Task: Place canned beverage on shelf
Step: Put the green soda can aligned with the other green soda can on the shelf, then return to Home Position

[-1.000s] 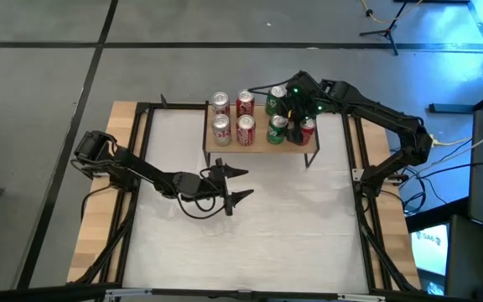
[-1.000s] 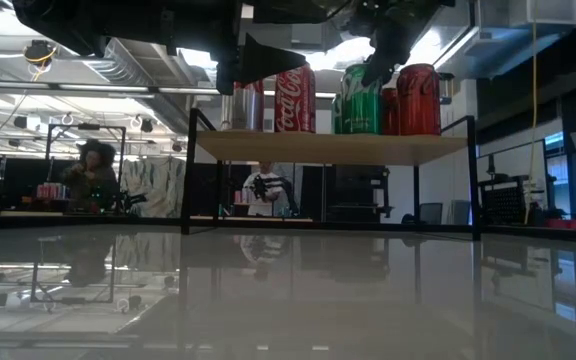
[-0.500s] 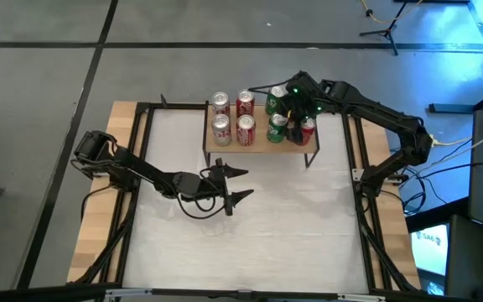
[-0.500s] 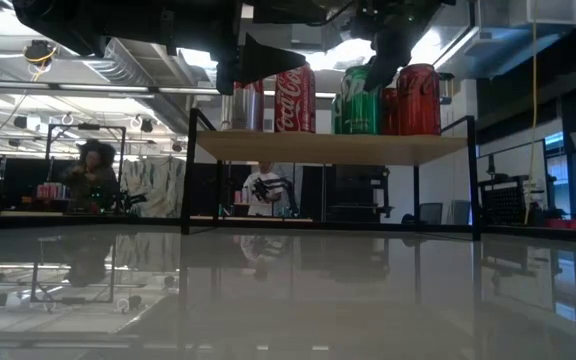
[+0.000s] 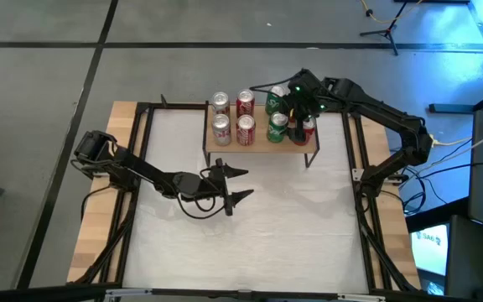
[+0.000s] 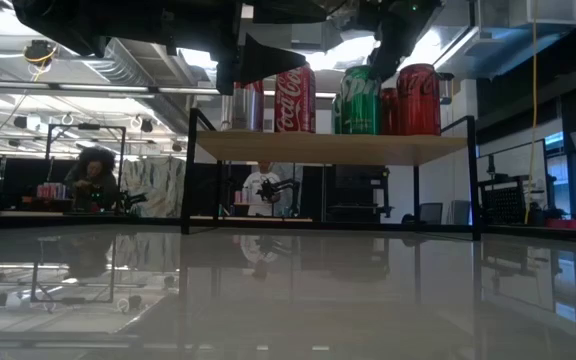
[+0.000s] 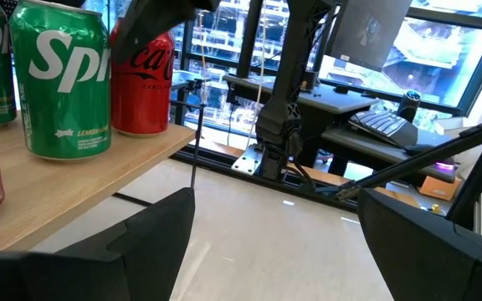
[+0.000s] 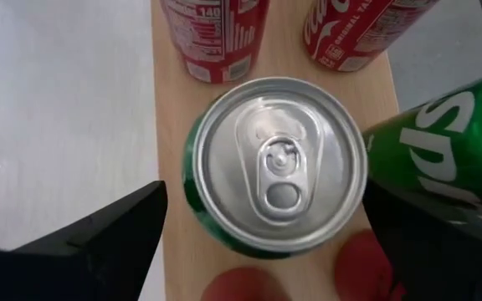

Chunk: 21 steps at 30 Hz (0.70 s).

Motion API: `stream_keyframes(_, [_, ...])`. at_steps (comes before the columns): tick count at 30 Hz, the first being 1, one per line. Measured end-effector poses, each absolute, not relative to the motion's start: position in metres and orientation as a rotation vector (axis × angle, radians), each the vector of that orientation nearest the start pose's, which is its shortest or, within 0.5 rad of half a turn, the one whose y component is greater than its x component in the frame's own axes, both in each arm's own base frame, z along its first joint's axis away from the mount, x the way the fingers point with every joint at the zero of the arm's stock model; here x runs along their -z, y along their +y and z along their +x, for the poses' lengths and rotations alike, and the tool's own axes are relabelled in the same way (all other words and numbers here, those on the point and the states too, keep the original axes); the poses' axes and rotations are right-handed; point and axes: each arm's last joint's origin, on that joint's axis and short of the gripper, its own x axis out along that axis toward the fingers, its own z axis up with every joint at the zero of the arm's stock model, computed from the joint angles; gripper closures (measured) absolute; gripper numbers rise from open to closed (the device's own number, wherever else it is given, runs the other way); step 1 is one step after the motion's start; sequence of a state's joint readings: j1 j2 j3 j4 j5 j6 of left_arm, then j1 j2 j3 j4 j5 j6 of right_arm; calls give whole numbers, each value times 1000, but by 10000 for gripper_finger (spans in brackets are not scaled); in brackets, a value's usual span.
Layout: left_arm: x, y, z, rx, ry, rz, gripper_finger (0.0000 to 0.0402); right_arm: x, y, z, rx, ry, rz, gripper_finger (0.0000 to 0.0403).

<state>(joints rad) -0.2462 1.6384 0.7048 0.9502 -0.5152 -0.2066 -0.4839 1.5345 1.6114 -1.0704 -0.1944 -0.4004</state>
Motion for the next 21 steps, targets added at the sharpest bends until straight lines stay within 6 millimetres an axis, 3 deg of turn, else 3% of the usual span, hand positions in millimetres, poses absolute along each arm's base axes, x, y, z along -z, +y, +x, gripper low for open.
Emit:
stream_keyframes(7, [-207,-65,318,-266,-43,-212,76,-386,-134,267,82,939,-48,8])
stream_keyframes(14, [-208,-65,318,-266,-45,-212,76,-421,-128,254,92,907,-62,8])
stream_keyframes(21, [-231,-64,309,-257,-105,-167,76,-462,-115,230,98,882,-73,8])
